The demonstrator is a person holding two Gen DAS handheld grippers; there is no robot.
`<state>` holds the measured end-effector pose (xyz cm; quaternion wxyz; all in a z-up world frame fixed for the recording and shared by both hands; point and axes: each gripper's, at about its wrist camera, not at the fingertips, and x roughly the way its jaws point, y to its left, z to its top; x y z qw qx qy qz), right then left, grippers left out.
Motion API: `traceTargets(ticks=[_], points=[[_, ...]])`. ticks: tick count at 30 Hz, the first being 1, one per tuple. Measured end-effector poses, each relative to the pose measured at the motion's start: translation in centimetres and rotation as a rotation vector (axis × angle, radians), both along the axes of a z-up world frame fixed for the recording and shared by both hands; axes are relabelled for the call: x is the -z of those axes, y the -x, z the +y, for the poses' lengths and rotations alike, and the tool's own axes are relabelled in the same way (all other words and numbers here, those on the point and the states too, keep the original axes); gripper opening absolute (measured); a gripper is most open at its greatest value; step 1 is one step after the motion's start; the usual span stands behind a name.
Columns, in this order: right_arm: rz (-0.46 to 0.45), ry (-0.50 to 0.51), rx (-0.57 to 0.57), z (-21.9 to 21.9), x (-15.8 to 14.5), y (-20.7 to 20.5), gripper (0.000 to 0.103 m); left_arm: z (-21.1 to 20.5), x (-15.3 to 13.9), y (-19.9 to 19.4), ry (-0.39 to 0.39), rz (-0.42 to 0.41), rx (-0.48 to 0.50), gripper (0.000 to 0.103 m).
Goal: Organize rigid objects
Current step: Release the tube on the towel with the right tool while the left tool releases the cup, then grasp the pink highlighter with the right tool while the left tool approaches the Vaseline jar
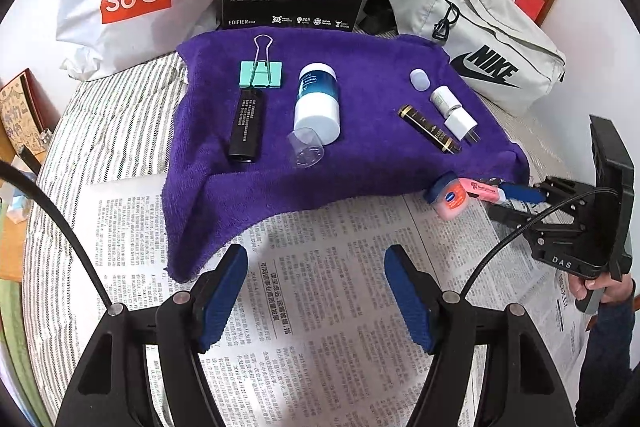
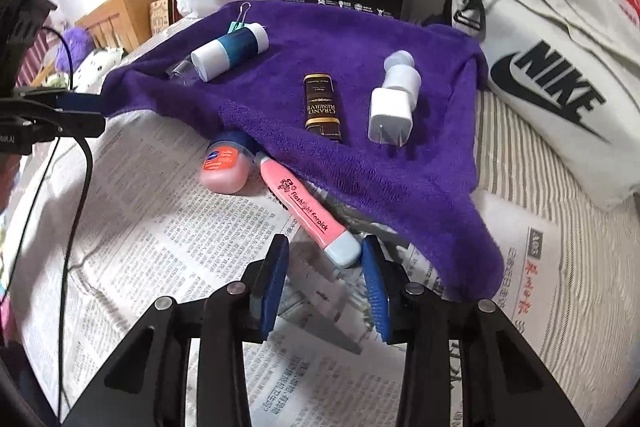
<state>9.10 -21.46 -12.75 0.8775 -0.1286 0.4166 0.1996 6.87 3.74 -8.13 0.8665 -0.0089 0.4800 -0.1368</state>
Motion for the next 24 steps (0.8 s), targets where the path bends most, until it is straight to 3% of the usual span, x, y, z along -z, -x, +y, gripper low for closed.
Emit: traceTargets(ticks=[6,12,15,24], points=[[-0.008,0.027,-0.022,0.7,0.0,-1.2,0.038,-0.4,0.2,0.0,-0.008,0.005,0.018,0.069],[-0.012,0.036,-0.074,1.6,0.0,-0.2,0.024,-0.2,0.3,-0.3,-0.008,0.009,0.016,0.069],[0.044,-0.002,-0.049,0.4,0.0,1.0,0.017,-0.3,0.4,-0.3,-0.008,0.01,0.017,0.069],[0.041,0.0,-0.024,1.4,0.3,2.3,0.017,-1.0,0.7,-0.1,-0.005,0.01,0.036,0.069]])
